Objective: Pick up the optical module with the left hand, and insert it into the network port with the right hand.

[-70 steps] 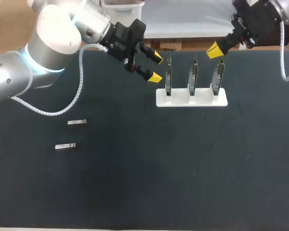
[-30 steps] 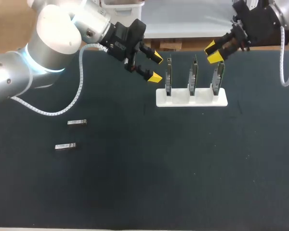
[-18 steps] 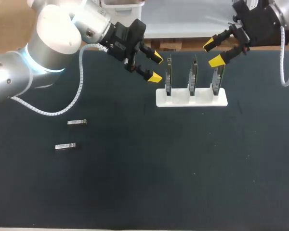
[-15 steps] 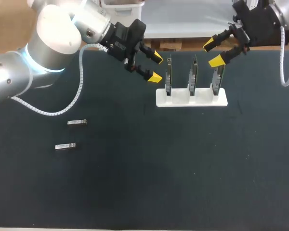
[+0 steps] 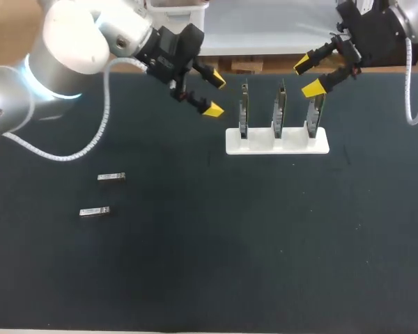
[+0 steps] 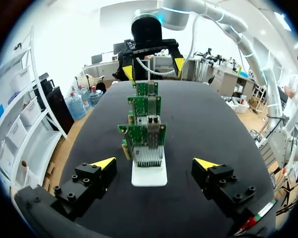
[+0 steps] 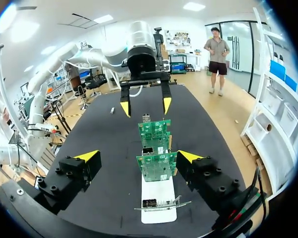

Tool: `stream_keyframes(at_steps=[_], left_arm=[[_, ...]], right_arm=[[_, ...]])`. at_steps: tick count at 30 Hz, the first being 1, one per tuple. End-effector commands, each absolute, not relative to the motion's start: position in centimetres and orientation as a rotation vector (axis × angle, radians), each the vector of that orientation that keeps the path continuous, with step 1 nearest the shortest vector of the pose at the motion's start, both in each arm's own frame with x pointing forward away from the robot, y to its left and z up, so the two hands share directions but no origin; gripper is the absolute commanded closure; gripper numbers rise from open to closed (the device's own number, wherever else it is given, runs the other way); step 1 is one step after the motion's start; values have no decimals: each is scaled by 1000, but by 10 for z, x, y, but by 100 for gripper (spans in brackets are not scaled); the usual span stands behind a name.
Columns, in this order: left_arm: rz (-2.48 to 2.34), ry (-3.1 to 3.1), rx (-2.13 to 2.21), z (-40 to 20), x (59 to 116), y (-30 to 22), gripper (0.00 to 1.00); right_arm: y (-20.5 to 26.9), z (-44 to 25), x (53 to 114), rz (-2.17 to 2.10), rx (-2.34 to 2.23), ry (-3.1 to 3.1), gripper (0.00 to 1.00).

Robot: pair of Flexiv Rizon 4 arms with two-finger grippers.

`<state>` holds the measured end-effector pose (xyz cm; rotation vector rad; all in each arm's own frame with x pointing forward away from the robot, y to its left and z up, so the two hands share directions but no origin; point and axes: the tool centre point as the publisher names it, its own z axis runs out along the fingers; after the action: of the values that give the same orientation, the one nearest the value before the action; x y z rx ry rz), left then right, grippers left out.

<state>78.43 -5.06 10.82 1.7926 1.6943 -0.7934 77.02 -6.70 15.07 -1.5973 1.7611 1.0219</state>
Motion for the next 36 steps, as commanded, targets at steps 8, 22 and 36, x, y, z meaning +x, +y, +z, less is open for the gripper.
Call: stream_keyframes(at_steps=[8, 22, 36], left_arm=[[-514, 1808, 1879, 128, 738, 35, 0], [-234, 1995, 2022, 107, 709, 132, 0], [-103, 2129, 2081, 64, 676, 176, 0]], right_arm=[[-67, 151, 768, 1016, -1594, 1761, 0], [-67, 151, 768, 1016, -1594, 1761, 0], [-67, 151, 768, 1016, -1594, 1761, 0]])
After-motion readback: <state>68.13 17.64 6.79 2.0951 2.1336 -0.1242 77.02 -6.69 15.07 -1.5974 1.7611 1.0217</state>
